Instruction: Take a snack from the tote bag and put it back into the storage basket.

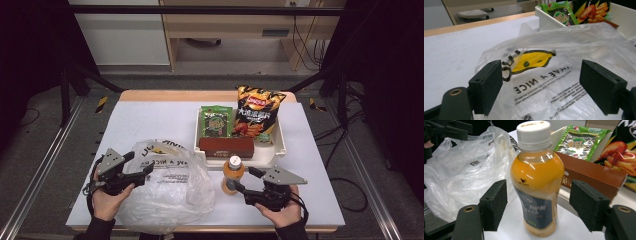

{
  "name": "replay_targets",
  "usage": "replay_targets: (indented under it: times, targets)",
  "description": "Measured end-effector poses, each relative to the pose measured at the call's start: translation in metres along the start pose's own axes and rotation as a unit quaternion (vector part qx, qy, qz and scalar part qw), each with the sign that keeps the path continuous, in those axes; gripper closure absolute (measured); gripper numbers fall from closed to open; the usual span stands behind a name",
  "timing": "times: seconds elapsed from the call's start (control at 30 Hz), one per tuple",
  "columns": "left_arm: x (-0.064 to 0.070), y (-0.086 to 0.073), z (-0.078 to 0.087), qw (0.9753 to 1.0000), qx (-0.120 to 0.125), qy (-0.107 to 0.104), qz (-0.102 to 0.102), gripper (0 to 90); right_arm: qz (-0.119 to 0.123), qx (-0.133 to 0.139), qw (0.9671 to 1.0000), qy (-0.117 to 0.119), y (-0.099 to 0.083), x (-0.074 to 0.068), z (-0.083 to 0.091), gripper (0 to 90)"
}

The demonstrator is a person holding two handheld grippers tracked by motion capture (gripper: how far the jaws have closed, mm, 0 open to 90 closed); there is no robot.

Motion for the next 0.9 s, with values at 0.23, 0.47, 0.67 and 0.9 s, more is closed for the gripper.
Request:
replay_targets:
  times: [0.23, 0.47, 0.67, 0.9]
  targets:
    - [-0.002, -0.002, -0.002, 1.0000, -0.006, 0.001, 0.004, 18.0, -0.002, -0.005, 1.0000, -0.004, 0.003, 0.004, -0.019, 28.0]
    - [-0.003, -0.005, -0.005, 0.9999, -0.013, 0.000, 0.006, 18.0, -0.003, -0.014, 0.9999, -0.006, 0.006, 0.004, -0.033, 27.5]
    - [-0.003, -0.006, -0.006, 0.9999, -0.014, 0.000, 0.008, 18.0, -0.003, -0.019, 0.9998, -0.007, 0.006, 0.006, -0.038, 29.4]
    - [-0.005, -0.006, -0.005, 0.9999, -0.012, 0.001, 0.012, 18.1, -0.006, -0.018, 0.9997, -0.014, 0.006, 0.004, -0.038, 30.2]
Point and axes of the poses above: each handheld gripper's, and its own axes: z roughly backward along the jaws, y roughly out of its top, x roughly to its right, the point moved 1 cm from there along -z, roughly forward along the jaws, and after that the axes turned 12 degrees about y, right-handed, at the moved point
